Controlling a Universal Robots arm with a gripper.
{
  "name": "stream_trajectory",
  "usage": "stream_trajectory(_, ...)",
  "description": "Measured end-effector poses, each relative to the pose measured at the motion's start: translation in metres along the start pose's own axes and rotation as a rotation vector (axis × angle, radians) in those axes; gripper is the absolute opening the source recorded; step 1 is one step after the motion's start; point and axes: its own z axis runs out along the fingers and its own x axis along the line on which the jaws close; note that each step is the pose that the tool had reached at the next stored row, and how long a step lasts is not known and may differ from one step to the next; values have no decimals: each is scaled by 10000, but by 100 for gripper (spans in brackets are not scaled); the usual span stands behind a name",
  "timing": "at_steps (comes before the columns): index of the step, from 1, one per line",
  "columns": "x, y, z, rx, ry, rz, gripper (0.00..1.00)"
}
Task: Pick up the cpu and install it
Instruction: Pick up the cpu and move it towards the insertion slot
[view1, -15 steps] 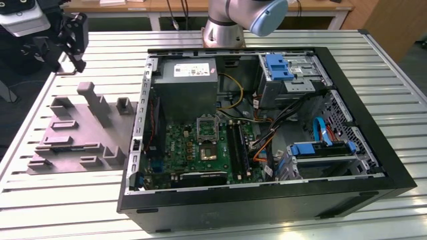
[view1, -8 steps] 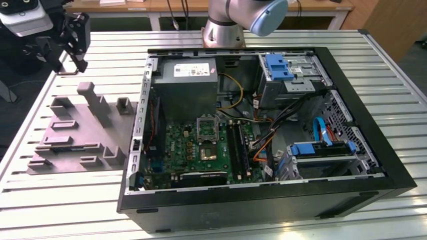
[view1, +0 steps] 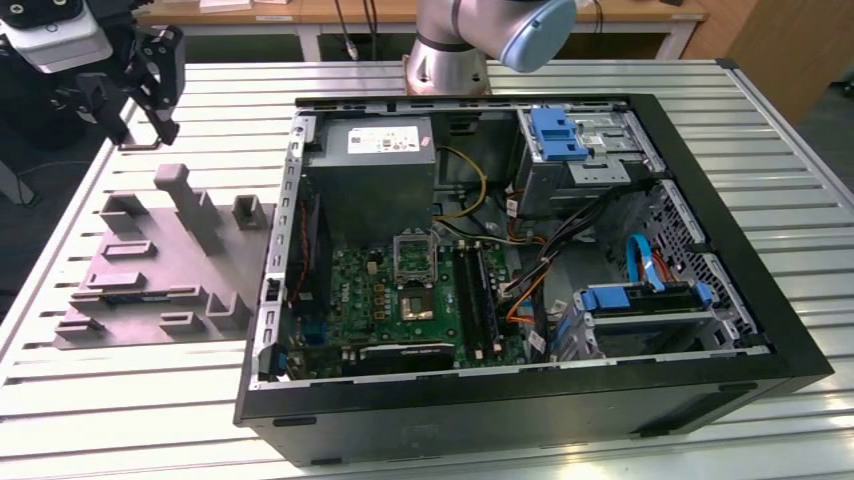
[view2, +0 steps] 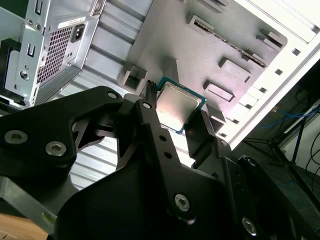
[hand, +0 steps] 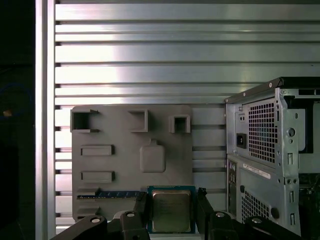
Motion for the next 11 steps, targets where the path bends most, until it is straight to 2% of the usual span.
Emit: stream_trajectory(11, -38, 1, 1, 0, 0, 1, 47)
